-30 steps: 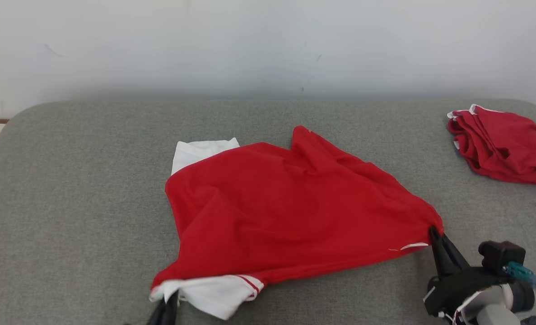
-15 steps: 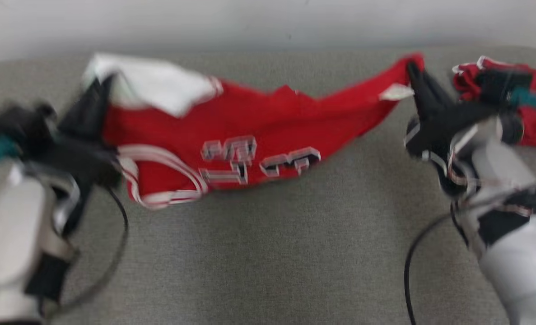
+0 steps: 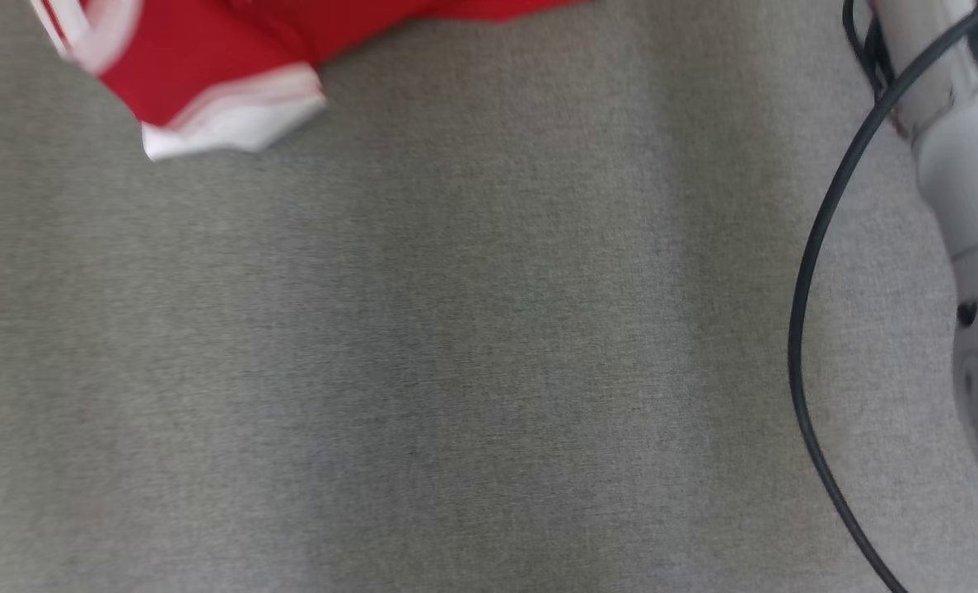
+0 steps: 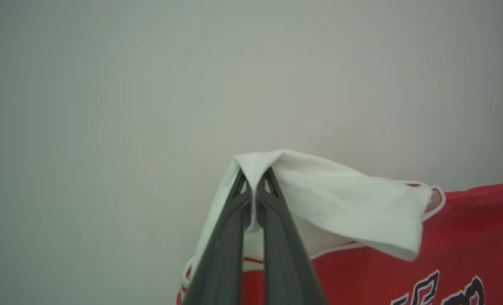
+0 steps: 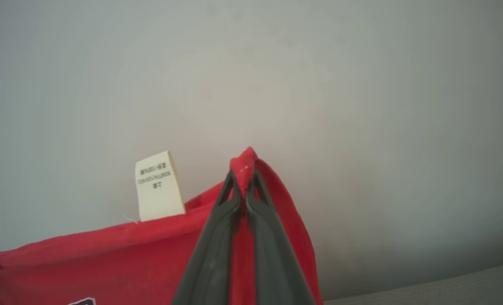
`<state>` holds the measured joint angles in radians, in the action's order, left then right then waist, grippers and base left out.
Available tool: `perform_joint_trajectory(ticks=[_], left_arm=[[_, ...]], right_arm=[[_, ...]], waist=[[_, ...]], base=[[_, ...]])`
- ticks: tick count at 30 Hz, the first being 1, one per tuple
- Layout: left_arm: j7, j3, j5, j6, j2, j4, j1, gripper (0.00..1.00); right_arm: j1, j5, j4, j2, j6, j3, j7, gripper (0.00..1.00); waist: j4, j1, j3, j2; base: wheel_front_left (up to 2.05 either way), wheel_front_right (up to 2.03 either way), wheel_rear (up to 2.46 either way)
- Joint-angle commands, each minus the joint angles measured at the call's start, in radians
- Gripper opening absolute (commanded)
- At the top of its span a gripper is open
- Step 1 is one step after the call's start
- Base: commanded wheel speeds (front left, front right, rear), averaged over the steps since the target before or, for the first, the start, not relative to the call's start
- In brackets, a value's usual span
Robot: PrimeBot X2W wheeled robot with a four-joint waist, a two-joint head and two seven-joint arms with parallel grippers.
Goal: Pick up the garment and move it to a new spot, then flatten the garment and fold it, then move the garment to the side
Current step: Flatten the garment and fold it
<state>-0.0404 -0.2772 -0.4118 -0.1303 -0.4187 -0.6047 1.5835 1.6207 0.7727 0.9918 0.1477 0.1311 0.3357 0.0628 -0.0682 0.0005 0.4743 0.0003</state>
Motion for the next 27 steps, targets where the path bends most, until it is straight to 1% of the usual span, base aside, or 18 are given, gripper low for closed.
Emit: perform_joint_trajectory(ticks=[1,6,8,9,12,15,19,24,27], left_arm=[[-0.002,-0.003,0.005,0.001,-0.002,-0.021,0.062,0.0],[-0.018,-0.028,0.008,0.001,0.04,-0.109,0.218,0.0],[-0.027,-0.045,0.012,0.001,0.059,-0.136,0.256,0.0],[-0.027,-0.045,0.012,0.001,0.059,-0.136,0.256,0.0],[-0.067,-0.07,0.036,0.003,0.074,-0.164,0.306,0.0],[-0.129,-0.07,0.05,0.02,0.084,-0.189,0.342,0.0],[-0.141,-0.083,0.044,0.019,0.105,-0.239,0.363,0.0],[-0.157,-0.093,0.009,0.008,0.098,-0.278,0.33,0.0],[-0.169,-0.1,-0.01,0.003,0.085,-0.273,0.291,0.0]], right_arm=[[0.05,-0.005,0.026,-0.009,-0.001,-0.01,0.018,0.0],[0.191,-0.02,0.126,-0.032,-0.001,-0.036,0.076,0.0],[0.233,-0.035,0.156,-0.032,-0.001,-0.034,0.097,0.0],[0.233,-0.035,0.156,-0.032,-0.001,-0.034,0.097,0.0],[0.276,-0.055,0.19,-0.029,-0.001,-0.026,0.118,0.0],[0.296,-0.063,0.212,-0.033,-0.001,-0.016,0.133,0.0],[0.307,-0.069,0.225,-0.026,-0.001,-0.004,0.142,0.0],[0.257,-0.046,0.198,-0.019,-0.001,0.038,0.12,0.0],[0.216,-0.044,0.161,-0.008,-0.001,0.087,0.098,0.0]], waist=[[-0.045,-0.0005,0.049,-0.0003],[-0.055,-0.0005,0.033,-0.0003],[-0.052,-0.0005,0.032,-0.0003],[-0.052,-0.0005,0.032,-0.0003],[-0.045,-0.0005,0.044,-0.0003],[-0.048,-0.0005,0.056,-0.0003],[-0.041,-0.0005,0.077,-0.0003],[-0.033,-0.0005,0.106,-0.0003],[-0.034,-0.0005,0.114,-0.0003]], base=[[0.0,0.0,0.0],[0.0,0.0,0.0],[0.0,0.0,0.0],[0.0,0.0,0.0],[0.0,0.0,0.0],[0.0,0.0,0.0],[0.0,0.0,0.0],[0.0,0.0,0.0],[0.0,0.0,0.0]])
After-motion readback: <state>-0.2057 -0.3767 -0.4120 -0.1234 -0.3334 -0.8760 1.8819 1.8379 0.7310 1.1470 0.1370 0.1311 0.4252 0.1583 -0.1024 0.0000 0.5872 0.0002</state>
